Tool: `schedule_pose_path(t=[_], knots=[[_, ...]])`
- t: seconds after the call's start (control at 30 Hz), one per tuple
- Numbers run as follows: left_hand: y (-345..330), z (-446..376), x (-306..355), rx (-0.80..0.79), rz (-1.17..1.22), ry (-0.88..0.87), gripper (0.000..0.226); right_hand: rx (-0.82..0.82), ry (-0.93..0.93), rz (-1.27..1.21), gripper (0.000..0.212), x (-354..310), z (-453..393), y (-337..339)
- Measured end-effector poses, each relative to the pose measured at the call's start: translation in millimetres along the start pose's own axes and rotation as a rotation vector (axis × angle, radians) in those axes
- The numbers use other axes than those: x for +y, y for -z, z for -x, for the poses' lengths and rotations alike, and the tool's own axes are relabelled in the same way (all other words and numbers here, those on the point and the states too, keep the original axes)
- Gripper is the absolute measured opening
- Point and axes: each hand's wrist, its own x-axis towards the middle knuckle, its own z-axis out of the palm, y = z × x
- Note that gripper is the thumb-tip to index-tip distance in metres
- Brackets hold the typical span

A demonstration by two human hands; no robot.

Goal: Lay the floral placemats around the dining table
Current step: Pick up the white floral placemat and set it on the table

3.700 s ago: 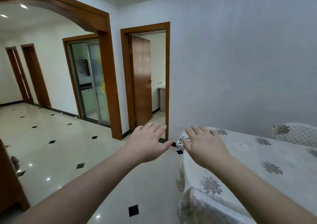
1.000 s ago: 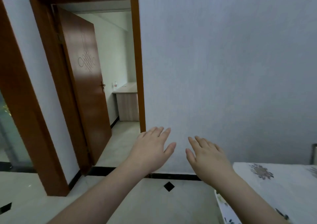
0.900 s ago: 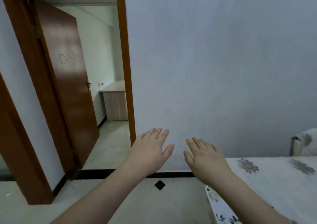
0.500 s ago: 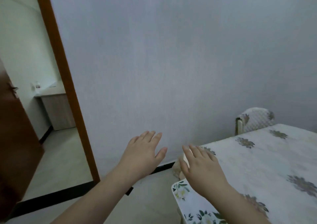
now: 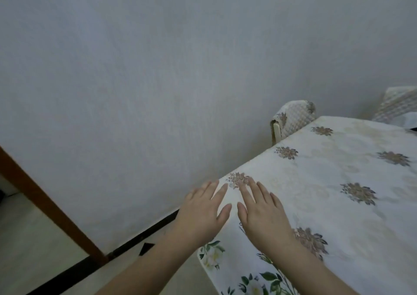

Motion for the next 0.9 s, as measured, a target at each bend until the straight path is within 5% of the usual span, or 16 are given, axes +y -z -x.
schedule_pose_path(t=[0.37, 0.9], knots=[[-112, -47, 17, -0.075, 0.042, -0.237, 0.057, -0.061, -0.197, -0.016, 0.055, 64, 32, -100], [-273, -82, -32, -0.386, 0.09, -0.638, 0.059, -0.288, -0.512, 0.041, 0.054, 51, 92, -222]])
